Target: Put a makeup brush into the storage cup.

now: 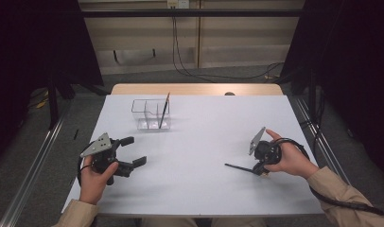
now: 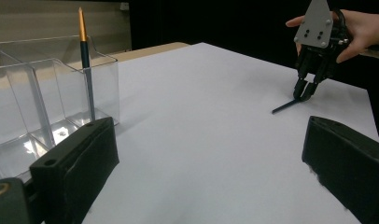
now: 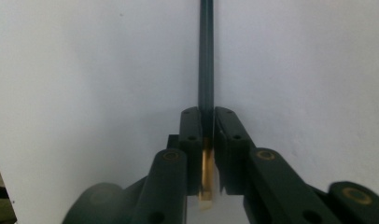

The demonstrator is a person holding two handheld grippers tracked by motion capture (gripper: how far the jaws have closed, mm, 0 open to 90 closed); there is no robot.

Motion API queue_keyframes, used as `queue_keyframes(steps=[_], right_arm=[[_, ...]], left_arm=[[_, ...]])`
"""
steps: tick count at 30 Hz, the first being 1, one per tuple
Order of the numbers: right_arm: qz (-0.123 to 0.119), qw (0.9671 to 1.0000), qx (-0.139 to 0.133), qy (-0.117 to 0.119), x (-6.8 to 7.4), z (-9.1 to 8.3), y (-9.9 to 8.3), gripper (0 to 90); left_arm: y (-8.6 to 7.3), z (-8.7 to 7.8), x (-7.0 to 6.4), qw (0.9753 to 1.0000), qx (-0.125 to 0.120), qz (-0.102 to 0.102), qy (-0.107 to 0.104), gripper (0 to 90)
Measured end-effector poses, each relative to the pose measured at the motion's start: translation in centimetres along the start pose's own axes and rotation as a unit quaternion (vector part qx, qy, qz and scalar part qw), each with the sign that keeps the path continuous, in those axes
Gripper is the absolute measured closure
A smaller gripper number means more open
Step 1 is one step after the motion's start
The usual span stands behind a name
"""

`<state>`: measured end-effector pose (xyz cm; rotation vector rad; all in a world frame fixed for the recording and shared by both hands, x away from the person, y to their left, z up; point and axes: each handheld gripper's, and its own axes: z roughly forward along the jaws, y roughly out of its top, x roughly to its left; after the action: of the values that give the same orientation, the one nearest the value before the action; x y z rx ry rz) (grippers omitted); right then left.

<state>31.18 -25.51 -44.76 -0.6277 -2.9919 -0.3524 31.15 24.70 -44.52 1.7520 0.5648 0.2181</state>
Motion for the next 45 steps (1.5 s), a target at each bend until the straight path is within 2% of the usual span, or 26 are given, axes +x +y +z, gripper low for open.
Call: queue_keyframes(steps=[5, 10, 11, 13, 16, 25, 33, 38, 41, 45], right_arm=[[0.007, 0.9999, -0.004, -0.006, -0.1, 0.1, 0.4, 76.0], [-0.007, 0.9997, 0.02, -0.016, 0.0, 0.3, 1.1, 78.6], [0.0, 0.9995, 0.024, -0.019, 0.1, 0.3, 1.2, 81.2], [-0.011, 0.999, 0.034, -0.026, 0.3, 0.4, 1.5, 83.2], [-0.013, 0.9989, 0.039, -0.022, 0.0, 0.4, 1.6, 83.3], [-0.003, 0.9995, 0.029, -0.01, -0.2, 0.2, 1.3, 83.9], [-0.001, 1.0, 0.001, -0.005, -0.2, -0.4, 1.6, 84.0], [-0.009, 0.9999, -0.011, -0.003, 0.0, -1.1, 2.5, 84.0], [-0.027, 0.9995, -0.015, -0.006, 0.1, -1.4, 3.1, 84.0], [-0.032, 0.9992, -0.022, -0.007, 0.5, -1.8, 4.2, 84.0]], left_arm=[[0.0, 0.1, 0.0, 1.0, 0.001, 0.0, 0.0, 3.4], [0.0, 0.0, 0.1, 1.0, -0.001, 0.0, -0.001, 3.4], [0.0, 0.0, 0.1, 1.0, -0.002, -0.001, -0.001, 3.4], [0.0, 0.0, 0.0, 1.0, 0.0, 0.001, -0.002, 3.4], [0.1, 0.0, 0.0, 1.0, -0.002, 0.001, -0.004, 3.4], [0.2, 0.1, -0.1, 1.0, -0.003, 0.0, -0.004, 3.6], [0.4, 0.4, 0.0, 1.0, -0.002, -0.002, -0.007, 3.6], [0.6, 0.7, 0.0, 0.9999, -0.004, -0.002, -0.014, 3.5], [0.6, 0.8, 0.0, 0.9999, -0.005, -0.002, -0.012, 3.6], [0.6, 0.9, -0.1, 0.9999, -0.003, 0.0, -0.016, 3.6]])
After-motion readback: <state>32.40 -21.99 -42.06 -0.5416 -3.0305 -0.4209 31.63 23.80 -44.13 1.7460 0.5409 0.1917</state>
